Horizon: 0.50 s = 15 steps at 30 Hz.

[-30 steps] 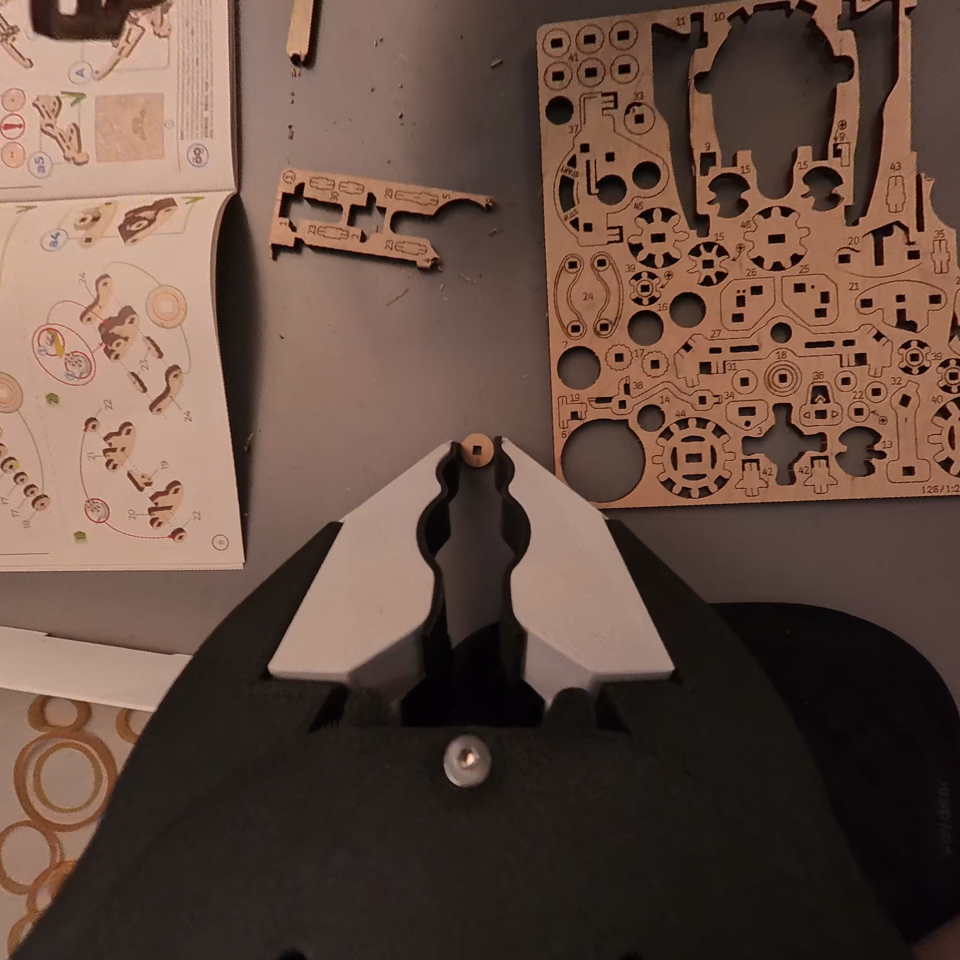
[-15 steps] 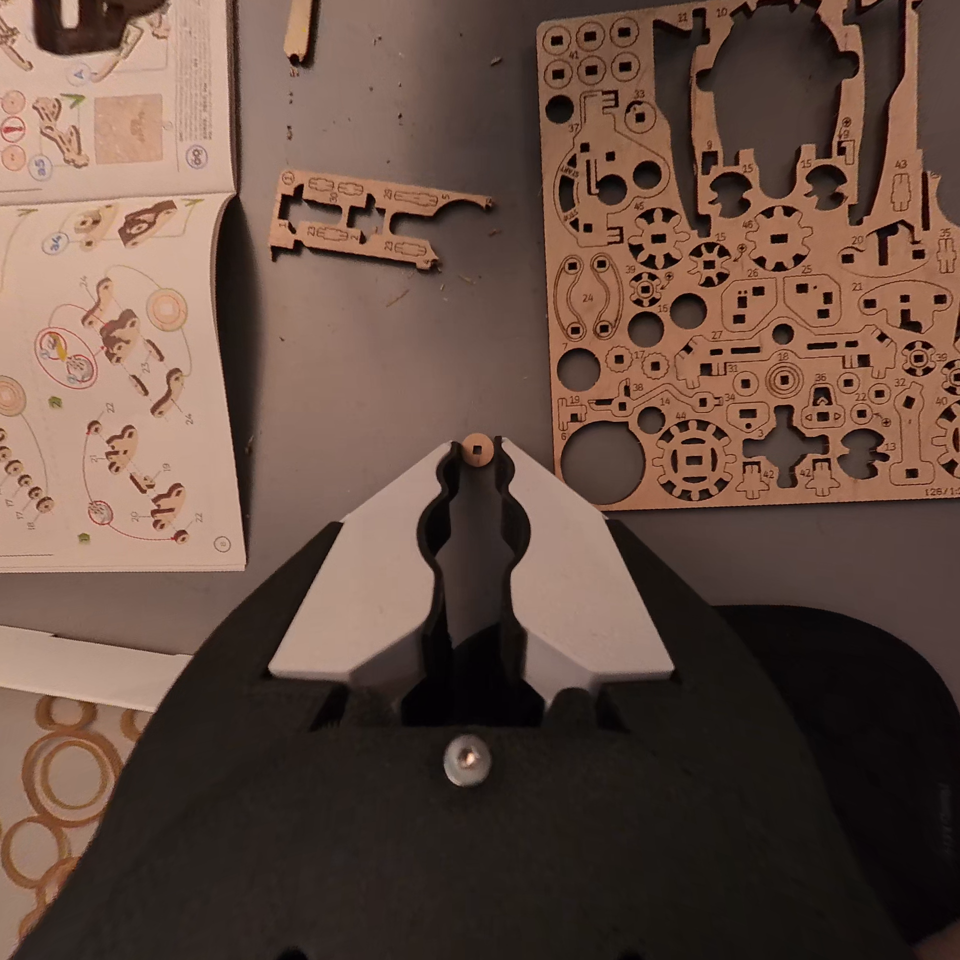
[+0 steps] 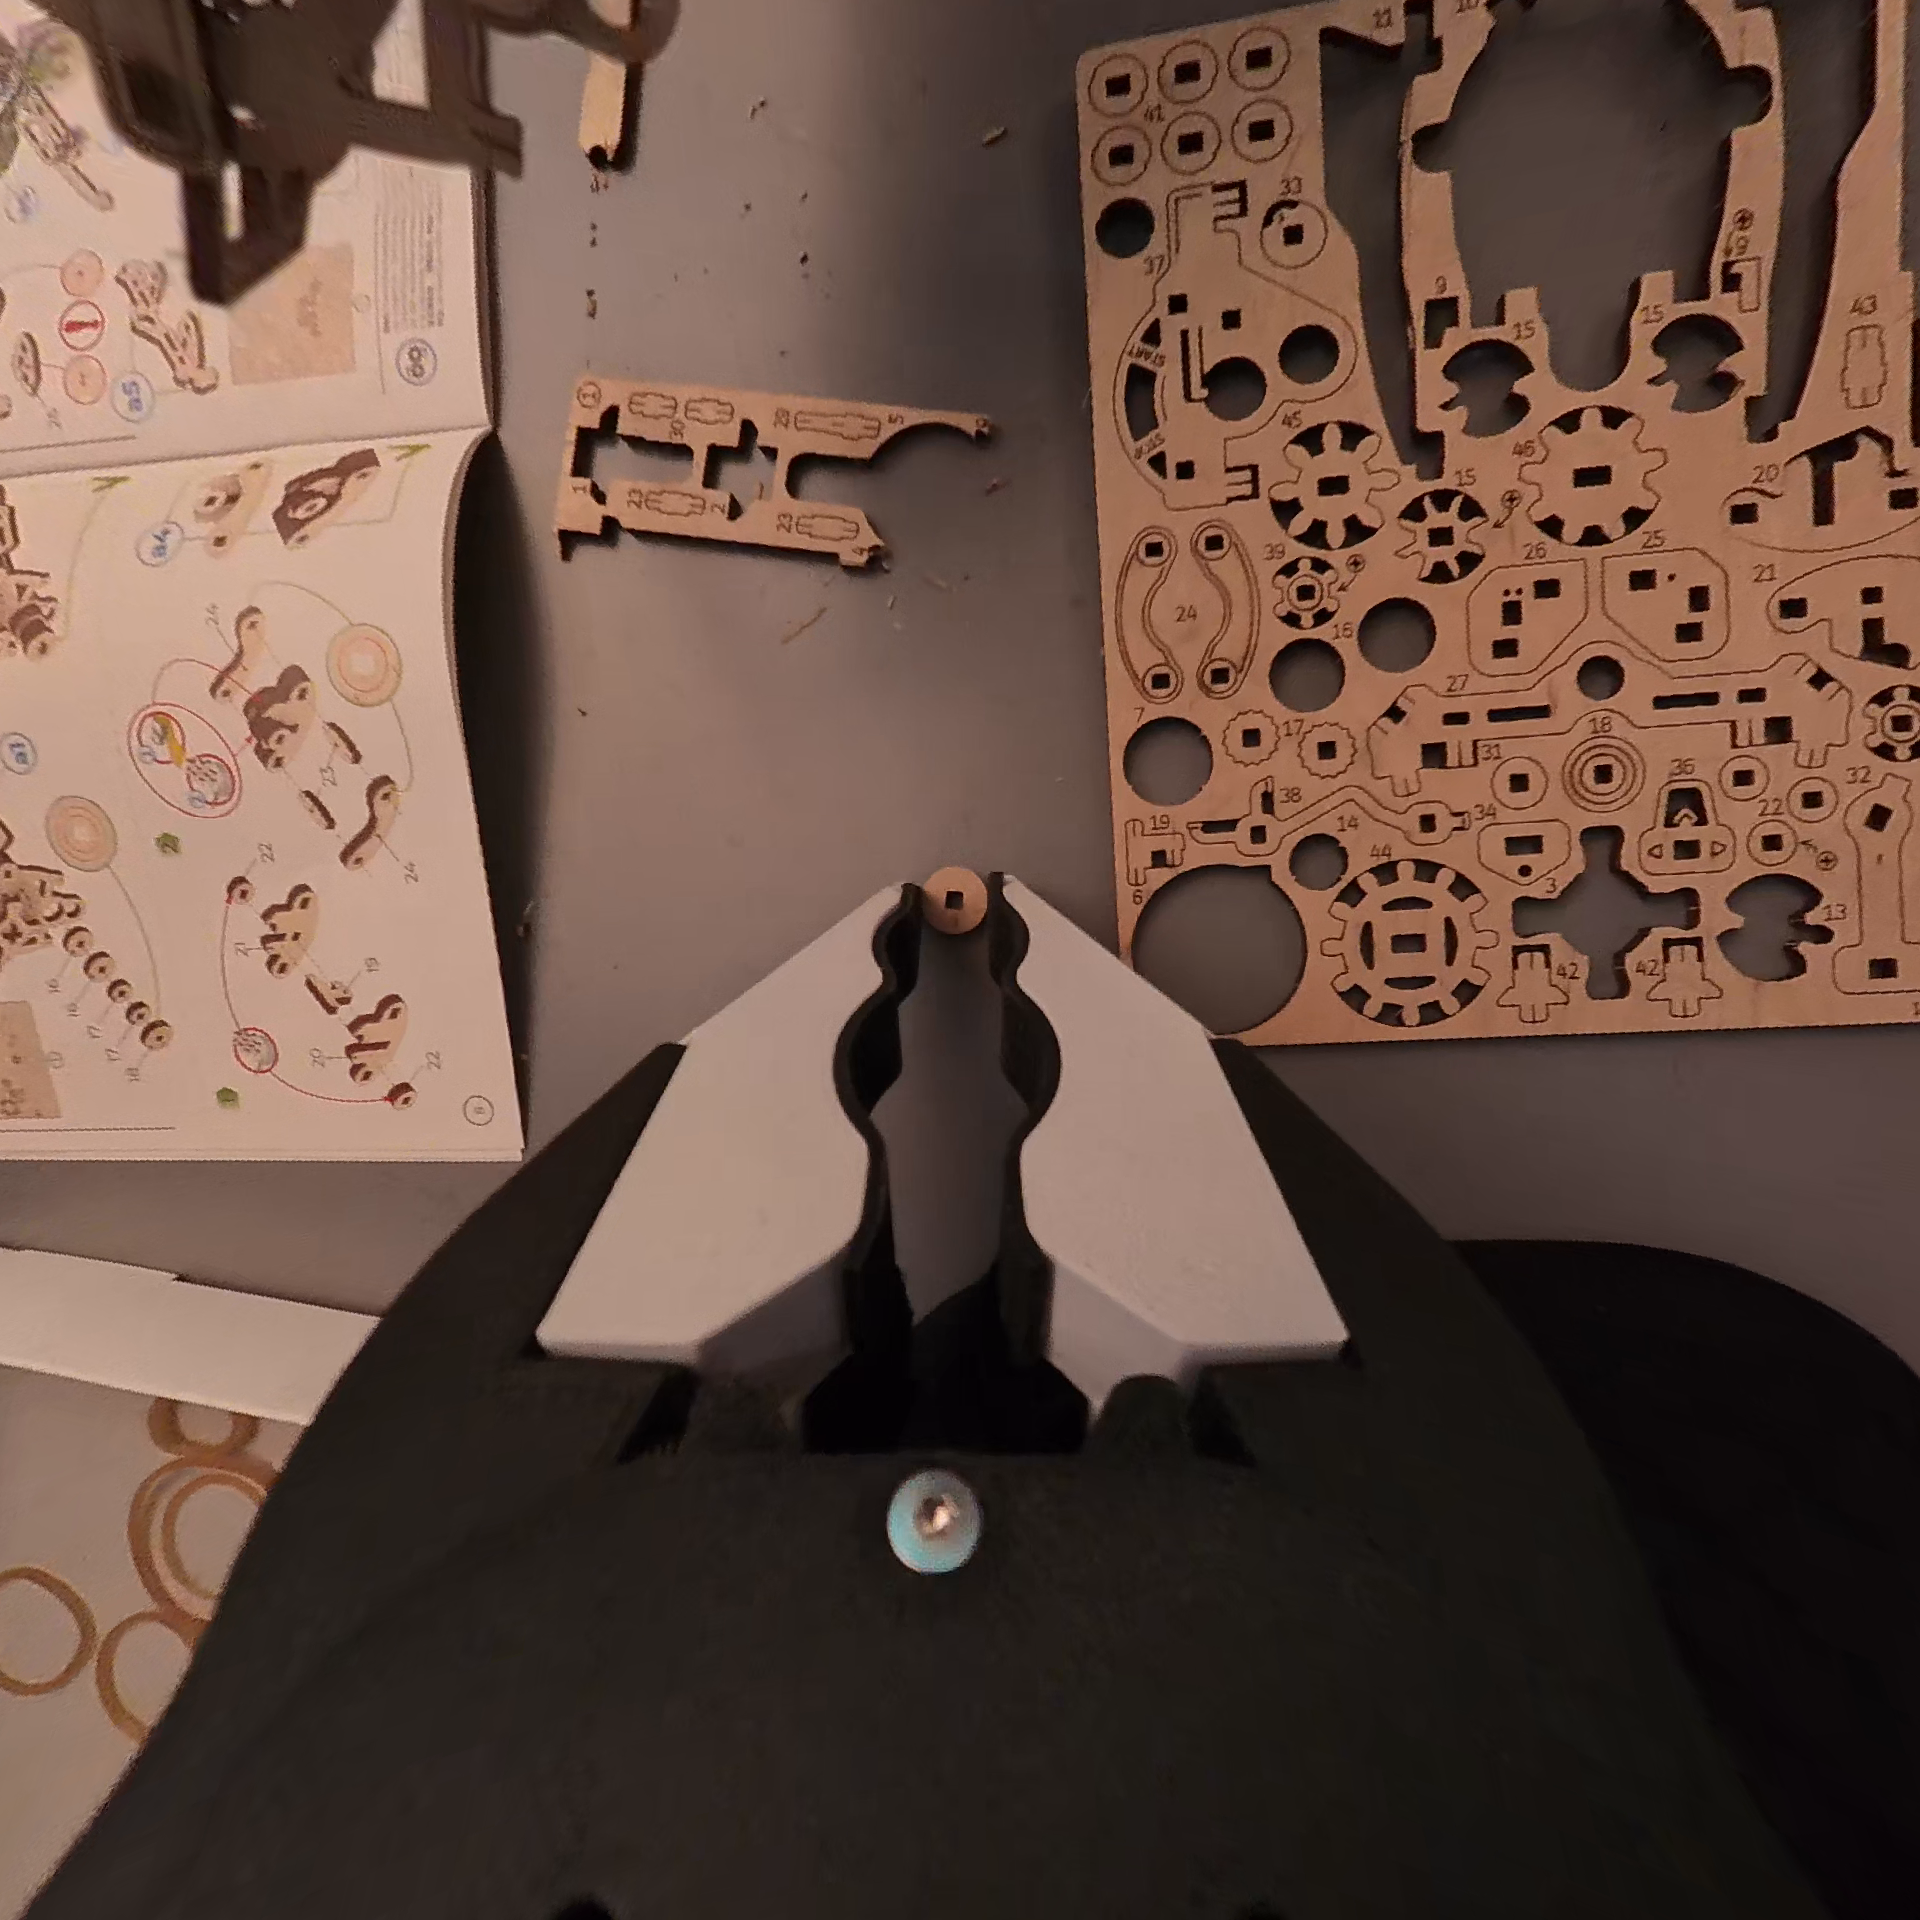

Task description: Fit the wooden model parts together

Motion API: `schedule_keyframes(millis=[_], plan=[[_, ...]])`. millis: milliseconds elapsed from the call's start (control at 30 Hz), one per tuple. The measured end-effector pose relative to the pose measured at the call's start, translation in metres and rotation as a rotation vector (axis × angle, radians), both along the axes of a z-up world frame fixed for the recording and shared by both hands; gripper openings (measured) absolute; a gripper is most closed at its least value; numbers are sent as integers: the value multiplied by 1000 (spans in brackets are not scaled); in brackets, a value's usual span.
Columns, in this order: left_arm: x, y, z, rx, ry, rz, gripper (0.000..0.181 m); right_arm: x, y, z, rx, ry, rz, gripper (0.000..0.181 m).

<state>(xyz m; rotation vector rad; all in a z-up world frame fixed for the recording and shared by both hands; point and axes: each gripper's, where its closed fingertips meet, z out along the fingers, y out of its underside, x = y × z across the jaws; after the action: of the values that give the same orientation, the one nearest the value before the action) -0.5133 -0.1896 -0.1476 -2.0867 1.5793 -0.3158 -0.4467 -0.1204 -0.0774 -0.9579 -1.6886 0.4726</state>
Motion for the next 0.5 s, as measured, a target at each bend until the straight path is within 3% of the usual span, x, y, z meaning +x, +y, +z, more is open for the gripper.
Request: schedule_keyframes(millis=[33,500], plan=[[0,0,0,-4,-5,3,10,0,-1,-1,5,0,9,0],[-1,0,0,-44,-40,46,11,1,0,6,24,42,8,0]])
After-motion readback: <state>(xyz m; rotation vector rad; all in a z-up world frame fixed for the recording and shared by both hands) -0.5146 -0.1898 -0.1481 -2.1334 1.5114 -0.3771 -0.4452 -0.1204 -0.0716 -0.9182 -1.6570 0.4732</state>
